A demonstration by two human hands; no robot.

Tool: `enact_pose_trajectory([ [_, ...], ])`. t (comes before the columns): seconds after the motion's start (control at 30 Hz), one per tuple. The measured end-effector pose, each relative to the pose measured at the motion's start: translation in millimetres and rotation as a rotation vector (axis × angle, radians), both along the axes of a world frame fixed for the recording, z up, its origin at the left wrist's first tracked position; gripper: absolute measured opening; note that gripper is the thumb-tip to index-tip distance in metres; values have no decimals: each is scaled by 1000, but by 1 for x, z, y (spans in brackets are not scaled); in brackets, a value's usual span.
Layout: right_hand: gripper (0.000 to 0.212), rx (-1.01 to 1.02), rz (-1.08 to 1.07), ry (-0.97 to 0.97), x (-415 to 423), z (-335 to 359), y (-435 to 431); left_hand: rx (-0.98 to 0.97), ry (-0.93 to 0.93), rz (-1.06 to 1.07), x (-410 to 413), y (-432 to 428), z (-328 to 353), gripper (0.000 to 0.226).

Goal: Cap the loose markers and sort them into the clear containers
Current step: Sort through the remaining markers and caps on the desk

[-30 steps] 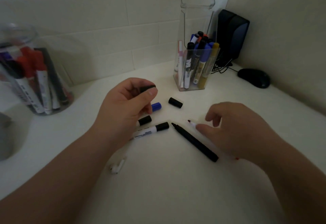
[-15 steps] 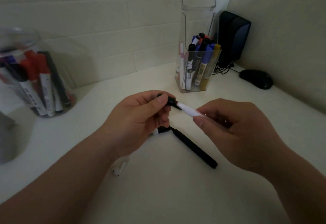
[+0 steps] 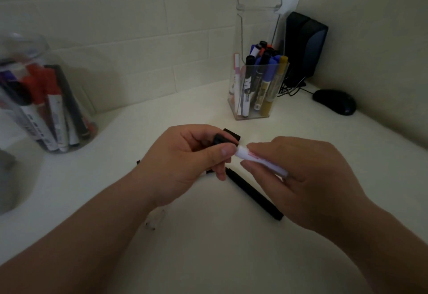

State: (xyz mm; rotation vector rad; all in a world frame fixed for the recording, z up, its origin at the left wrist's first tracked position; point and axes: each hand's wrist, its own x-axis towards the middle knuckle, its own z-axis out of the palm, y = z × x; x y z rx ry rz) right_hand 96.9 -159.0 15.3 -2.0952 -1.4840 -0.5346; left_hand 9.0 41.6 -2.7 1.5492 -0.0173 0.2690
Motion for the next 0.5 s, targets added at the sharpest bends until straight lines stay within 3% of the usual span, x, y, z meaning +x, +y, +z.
enact_pose_trajectory([
  [0.1,20,29,44,174,-7,6,3,48,-31,-19,-1,2,3,14],
  [0.23,13,115,77,756,-18,14,6,51,-58,-81,-3,5,5,13],
  [0.4,21,114,76,1364,-17,15,10,25,-67,-119,-4,6,6,16],
  [0.5,23,99,113,1614,-15,16,11,50,-64,-113,-3,4,7,10],
])
